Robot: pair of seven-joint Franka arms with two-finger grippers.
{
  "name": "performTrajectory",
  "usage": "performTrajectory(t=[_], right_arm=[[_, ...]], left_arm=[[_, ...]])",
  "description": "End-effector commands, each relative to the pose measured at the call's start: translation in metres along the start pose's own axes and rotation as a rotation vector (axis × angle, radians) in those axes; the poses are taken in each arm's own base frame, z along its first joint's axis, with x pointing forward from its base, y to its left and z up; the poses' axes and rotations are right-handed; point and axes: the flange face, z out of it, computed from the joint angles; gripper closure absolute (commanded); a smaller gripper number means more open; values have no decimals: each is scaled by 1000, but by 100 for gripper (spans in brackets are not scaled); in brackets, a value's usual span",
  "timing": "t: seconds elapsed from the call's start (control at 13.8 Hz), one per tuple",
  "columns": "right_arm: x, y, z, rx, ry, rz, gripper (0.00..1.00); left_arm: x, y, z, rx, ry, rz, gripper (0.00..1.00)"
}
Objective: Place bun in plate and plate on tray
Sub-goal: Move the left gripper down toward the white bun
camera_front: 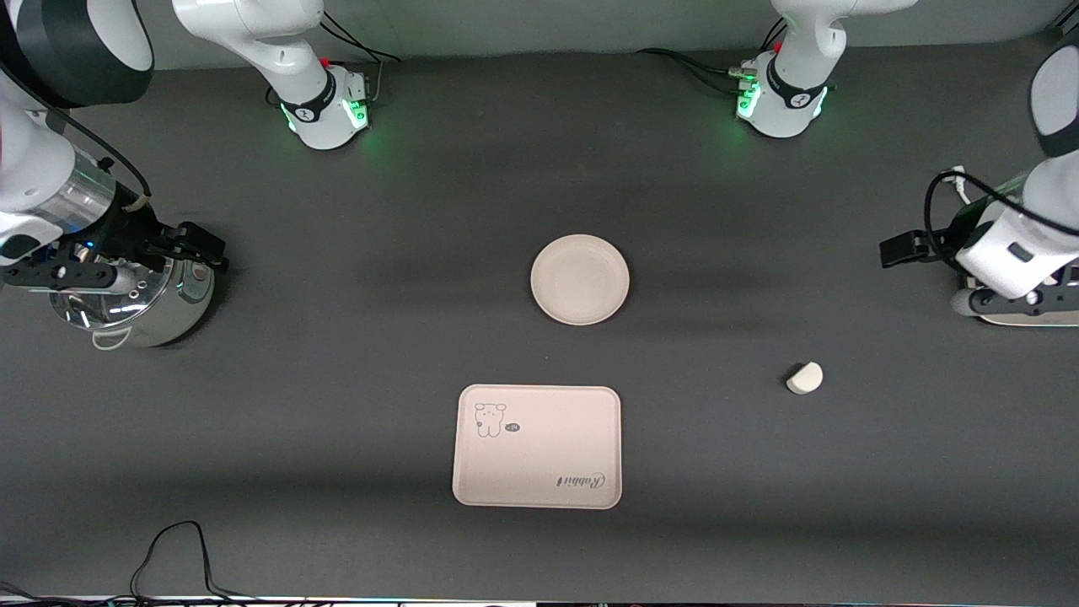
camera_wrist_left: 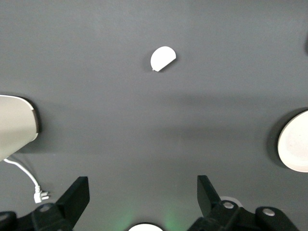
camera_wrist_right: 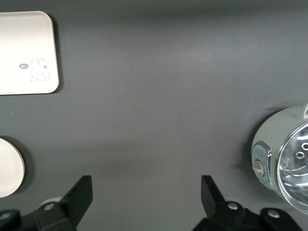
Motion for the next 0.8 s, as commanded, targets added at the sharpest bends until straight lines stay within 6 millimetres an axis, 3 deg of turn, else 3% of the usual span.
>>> performTrajectory(t=[0.0,0.36,0.51,0.73], right_arm=[[2,-5,3,13,12,16,0],[5,-14,19,19,29,3,0],[3,-17,25,22,19,-1,0],[-2,-27,45,48,29,-7,0]], left_arm=[[3,9,44,4,29,29,0],[32,16,120,0,35,111,0],[30,31,161,11,57,169,0],[33,31,208,9,95,286,0]])
